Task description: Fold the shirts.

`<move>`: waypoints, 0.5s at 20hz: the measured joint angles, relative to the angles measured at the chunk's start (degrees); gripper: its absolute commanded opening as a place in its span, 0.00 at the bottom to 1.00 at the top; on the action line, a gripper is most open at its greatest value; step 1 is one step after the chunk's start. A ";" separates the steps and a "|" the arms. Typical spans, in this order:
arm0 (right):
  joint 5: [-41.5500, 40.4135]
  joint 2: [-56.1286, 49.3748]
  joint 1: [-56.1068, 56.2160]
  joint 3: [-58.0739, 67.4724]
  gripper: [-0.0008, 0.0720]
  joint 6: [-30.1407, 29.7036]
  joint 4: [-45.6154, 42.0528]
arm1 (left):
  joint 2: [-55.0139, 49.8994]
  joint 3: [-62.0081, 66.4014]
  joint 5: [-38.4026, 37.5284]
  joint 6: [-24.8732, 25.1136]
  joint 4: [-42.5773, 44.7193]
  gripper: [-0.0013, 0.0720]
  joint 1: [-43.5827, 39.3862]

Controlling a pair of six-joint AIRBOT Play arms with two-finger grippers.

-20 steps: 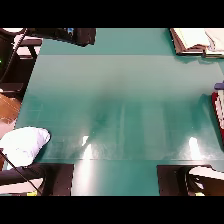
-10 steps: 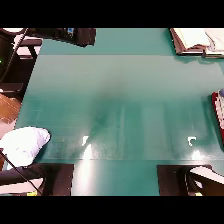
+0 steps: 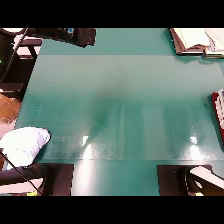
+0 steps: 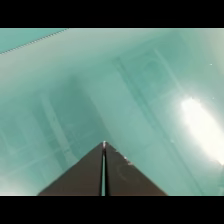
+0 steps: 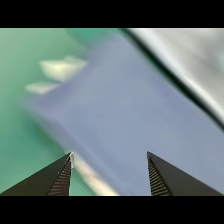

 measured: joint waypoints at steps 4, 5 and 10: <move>-1.53 0.11 17.42 2.23 0.75 0.00 5.81 | 0.00 0.00 -0.02 0.00 0.24 0.05 0.00; -2.01 0.13 22.32 2.58 0.75 0.00 6.62 | 0.00 0.00 0.07 0.00 0.28 0.05 0.00; -5.88 0.13 46.53 3.32 0.45 0.00 8.52 | 0.00 0.00 0.96 -0.02 0.39 0.05 0.00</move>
